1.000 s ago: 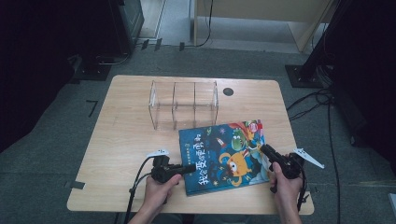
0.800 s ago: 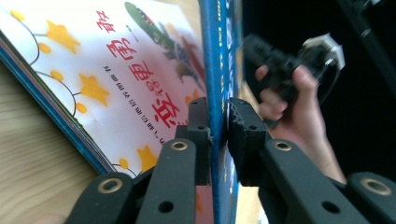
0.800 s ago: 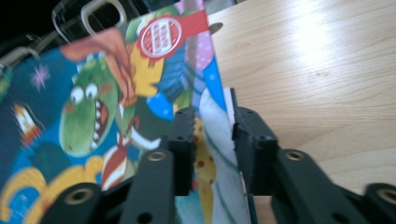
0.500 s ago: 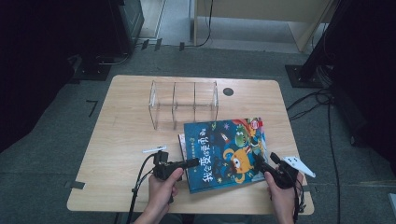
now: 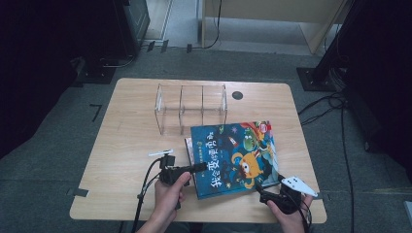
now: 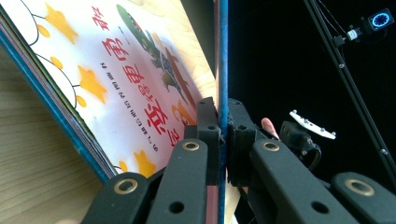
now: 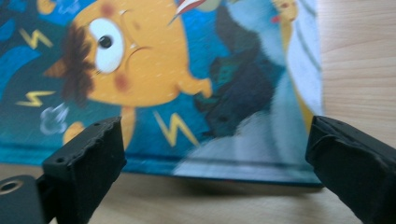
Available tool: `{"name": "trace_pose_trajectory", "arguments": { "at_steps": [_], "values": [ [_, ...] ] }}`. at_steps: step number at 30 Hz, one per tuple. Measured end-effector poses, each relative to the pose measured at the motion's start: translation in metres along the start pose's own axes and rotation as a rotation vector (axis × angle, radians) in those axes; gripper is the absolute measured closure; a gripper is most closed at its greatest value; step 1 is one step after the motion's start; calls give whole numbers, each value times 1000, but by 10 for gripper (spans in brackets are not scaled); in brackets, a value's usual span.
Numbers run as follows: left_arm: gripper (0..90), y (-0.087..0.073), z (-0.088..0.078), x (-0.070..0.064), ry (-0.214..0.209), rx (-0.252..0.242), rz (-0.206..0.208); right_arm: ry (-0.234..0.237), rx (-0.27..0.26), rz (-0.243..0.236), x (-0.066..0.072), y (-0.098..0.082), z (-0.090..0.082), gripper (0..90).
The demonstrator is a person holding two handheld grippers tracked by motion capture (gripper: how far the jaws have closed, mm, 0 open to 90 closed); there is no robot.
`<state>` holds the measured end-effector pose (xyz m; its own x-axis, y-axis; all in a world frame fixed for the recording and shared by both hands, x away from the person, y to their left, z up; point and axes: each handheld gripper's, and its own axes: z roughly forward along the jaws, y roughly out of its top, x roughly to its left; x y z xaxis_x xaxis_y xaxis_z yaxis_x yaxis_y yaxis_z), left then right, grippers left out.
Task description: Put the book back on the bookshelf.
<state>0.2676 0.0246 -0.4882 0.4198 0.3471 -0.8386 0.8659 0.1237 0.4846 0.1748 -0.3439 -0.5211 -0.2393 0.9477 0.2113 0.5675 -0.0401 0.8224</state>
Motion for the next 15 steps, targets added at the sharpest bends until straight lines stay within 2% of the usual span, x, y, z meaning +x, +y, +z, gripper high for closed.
{"name": "trace_pose_trajectory", "arguments": {
  "at_steps": [2, 4, 6, 11, 15],
  "values": [
    [879, 1, 0, -2, -1, 0, -4, 13, 13, -9, 3, -1, 0, 9],
    [884, 1, 0, -3, -4, 1, -8, 12, 36, -44, 9, -6, 2, 0],
    [884, 2, 1, -4, -5, 0, -15, -7, 37, -90, 16, -7, 2, 0],
    [885, 3, 1, -3, -2, 3, -31, 19, 40, -137, 33, -8, 4, 0],
    [886, 4, 1, -2, -5, 4, -51, 18, 29, -167, 42, -11, 4, 0]
  ]
}}
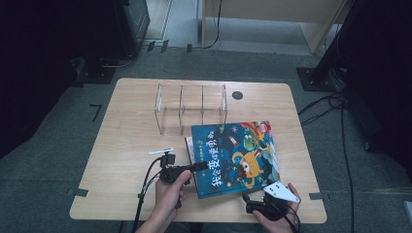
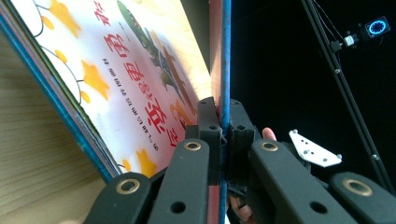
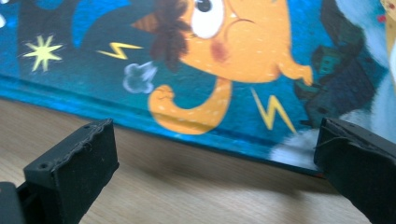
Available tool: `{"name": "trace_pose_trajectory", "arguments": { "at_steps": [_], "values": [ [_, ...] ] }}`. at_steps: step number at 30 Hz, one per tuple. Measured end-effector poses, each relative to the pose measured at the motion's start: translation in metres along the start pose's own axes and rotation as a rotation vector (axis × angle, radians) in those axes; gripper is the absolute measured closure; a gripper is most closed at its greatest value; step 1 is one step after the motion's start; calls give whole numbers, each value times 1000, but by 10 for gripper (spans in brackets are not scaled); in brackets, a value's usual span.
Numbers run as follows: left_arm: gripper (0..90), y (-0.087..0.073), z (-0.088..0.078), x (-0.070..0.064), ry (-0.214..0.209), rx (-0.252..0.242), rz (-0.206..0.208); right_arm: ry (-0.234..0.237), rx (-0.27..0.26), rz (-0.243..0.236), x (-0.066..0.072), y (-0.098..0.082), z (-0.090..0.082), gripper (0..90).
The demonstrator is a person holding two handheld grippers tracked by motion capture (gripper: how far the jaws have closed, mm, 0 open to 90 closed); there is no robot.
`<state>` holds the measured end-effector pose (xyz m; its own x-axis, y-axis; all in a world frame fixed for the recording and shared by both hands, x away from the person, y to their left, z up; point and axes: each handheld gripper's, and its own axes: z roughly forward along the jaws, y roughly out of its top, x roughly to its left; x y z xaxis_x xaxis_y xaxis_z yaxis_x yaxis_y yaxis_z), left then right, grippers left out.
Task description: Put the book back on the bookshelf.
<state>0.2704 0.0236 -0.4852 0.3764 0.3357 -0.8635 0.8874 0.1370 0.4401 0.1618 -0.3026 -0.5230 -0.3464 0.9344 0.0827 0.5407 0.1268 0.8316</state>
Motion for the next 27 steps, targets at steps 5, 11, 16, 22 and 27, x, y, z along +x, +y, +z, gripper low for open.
{"name": "trace_pose_trajectory", "arguments": {
  "at_steps": [5, 11, 16, 22, 27],
  "values": [
    [886, 0, 0, -2, 3, -1, 4, -36, -13, -43, 11, -2, 2, 0],
    [887, 0, 0, -3, 5, -5, -9, -104, -33, -66, 24, -4, 7, 0],
    [887, -1, 1, -5, 5, -3, -15, -181, -46, -66, 33, -4, 13, 0],
    [887, -3, 2, -7, 3, -3, -26, -278, -44, -63, 43, -4, 19, 0],
    [887, -5, 3, -9, -3, 2, -41, -346, -36, -61, 51, -2, 24, 0]
  ]
}}
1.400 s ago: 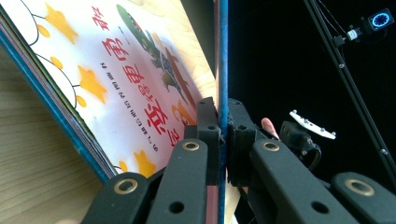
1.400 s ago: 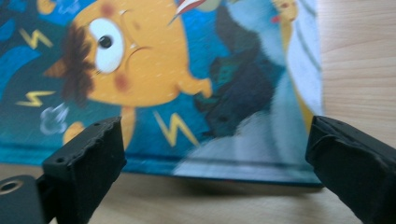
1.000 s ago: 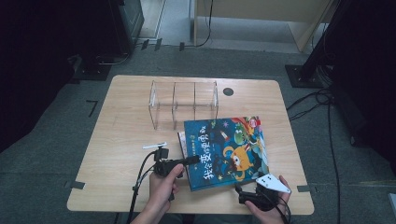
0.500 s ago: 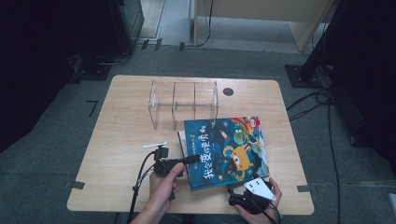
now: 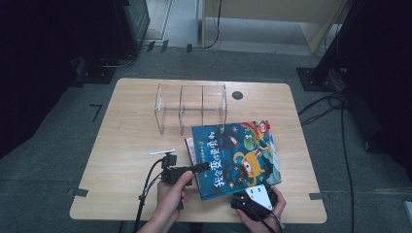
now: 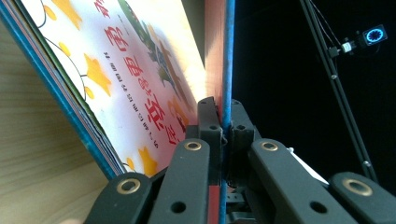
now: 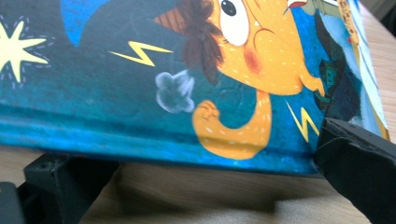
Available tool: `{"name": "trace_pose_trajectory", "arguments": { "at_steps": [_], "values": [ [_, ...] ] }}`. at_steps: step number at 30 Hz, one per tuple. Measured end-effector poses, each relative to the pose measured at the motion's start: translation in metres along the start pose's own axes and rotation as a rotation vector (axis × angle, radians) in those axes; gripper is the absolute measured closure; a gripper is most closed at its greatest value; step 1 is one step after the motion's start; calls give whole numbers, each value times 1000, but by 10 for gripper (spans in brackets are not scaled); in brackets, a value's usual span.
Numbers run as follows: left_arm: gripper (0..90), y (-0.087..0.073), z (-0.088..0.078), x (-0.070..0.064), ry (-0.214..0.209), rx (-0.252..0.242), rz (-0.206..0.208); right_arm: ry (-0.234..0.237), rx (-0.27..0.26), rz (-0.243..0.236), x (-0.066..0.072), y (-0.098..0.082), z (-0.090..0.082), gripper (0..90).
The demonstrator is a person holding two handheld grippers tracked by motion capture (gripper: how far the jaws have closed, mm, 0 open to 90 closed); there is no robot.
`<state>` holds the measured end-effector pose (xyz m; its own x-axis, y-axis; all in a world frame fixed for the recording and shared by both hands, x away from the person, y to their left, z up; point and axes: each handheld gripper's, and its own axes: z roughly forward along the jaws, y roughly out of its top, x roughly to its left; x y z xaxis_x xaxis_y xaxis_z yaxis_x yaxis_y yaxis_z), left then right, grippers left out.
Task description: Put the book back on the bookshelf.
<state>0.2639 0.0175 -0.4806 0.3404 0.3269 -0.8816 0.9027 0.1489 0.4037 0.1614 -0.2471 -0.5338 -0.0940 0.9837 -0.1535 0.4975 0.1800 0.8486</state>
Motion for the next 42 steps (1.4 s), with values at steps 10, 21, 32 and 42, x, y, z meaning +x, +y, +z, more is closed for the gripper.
{"name": "trace_pose_trajectory", "arguments": {
  "at_steps": [10, 21, 32, 42],
  "values": [
    [885, -7, 4, 2, 9, 23, -2, -79, 4, -2, 13, 2, 1, 0],
    [666, -11, 5, 5, 147, 68, 143, -74, -33, -8, 14, -1, -2, 10],
    [398, -8, -12, -9, 192, 64, 224, -68, -43, 8, 13, -2, -3, 10],
    [319, -1, -3, 17, 278, 95, 134, -71, -45, 8, 13, -2, -3, 12]
  ]
}}
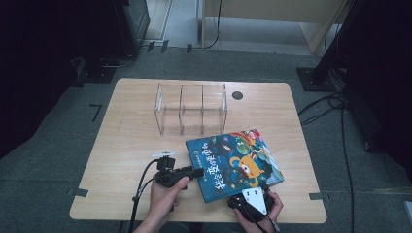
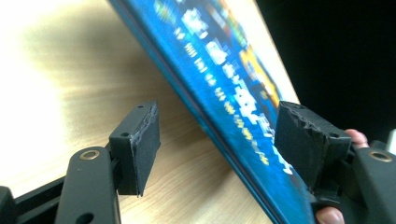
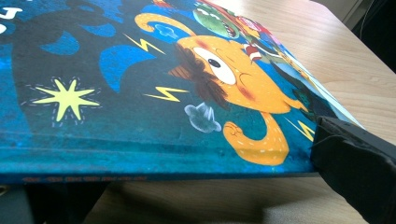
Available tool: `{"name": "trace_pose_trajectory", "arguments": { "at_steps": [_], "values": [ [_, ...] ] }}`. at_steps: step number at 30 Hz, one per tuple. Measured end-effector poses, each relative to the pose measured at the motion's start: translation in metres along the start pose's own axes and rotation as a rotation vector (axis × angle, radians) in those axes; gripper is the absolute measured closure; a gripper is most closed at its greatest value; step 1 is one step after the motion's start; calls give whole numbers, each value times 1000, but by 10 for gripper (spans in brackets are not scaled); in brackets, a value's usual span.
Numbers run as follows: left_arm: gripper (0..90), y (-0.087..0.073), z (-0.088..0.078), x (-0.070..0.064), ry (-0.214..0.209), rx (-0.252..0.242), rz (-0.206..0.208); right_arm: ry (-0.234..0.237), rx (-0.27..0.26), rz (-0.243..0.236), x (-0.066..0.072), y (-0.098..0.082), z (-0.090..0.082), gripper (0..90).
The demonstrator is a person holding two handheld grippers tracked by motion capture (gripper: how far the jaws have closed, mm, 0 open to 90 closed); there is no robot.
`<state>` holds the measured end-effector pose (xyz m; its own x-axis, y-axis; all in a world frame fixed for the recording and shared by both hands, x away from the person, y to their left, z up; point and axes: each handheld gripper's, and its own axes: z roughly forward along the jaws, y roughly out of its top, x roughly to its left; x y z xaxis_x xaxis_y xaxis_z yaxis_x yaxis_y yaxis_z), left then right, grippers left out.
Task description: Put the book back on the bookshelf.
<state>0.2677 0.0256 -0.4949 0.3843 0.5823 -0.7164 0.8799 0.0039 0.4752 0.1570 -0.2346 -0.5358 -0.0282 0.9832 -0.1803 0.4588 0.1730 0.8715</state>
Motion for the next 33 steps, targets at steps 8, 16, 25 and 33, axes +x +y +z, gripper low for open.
{"name": "trace_pose_trajectory", "arguments": {
  "at_steps": [8, 16, 25, 33],
  "values": [
    [551, 3, 15, -3, -44, 22, -28, -3, -3, -6, 1, 0, 0, 12],
    [668, 9, 10, 0, -128, 19, -86, 22, 2, 20, -3, 1, 0, 14],
    [721, 12, 6, 4, -171, -7, -121, 105, -31, 12, -12, -3, -8, 0],
    [743, 14, -4, 5, -187, -26, -129, 185, -65, 19, -28, -4, -15, 0]
  ]
}}
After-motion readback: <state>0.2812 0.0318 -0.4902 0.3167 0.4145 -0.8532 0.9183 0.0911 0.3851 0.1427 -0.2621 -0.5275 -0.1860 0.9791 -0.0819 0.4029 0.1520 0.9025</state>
